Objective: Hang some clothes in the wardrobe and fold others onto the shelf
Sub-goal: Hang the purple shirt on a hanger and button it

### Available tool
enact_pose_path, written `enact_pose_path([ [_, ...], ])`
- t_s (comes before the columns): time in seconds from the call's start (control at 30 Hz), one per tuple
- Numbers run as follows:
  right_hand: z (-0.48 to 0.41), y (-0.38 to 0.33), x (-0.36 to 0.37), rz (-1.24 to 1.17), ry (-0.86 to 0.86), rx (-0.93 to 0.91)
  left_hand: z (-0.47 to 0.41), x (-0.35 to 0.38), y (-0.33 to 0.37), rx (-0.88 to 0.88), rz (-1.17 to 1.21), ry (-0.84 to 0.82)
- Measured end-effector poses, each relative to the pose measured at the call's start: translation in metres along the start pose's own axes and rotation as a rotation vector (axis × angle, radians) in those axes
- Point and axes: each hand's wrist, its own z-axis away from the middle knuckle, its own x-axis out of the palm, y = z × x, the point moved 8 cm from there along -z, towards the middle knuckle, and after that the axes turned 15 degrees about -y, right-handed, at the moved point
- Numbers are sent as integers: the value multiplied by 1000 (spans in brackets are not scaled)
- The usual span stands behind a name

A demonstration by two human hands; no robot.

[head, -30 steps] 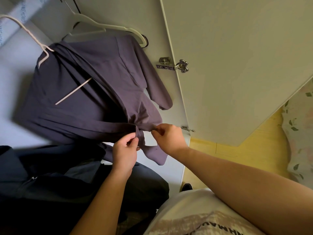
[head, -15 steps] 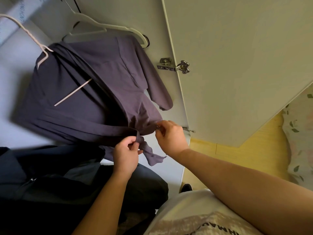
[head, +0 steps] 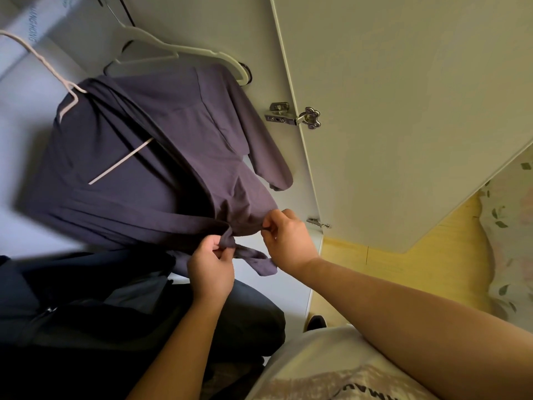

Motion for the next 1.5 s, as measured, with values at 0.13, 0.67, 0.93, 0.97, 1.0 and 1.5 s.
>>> enact_pose_path([
  [0.13,1,3,0,-49,-24,39,14,-11,22,147,-305,169],
  [0.67,5,18,7,-121,-87,106,6,14,-29,-258,643,-17],
  [0.93,12,26,12,-439,-173,216,2,17,11,-82,631,-171],
  [0.97,13,27,12,-501,-164,226,0,16,14,-59,594,-171],
  [1.0,14,28,12,-557,-152,238,-1,15,18,-39,555,-171],
  [1.5,16,18,-5,-614,6,194,-12,10,47,39,504,-200],
])
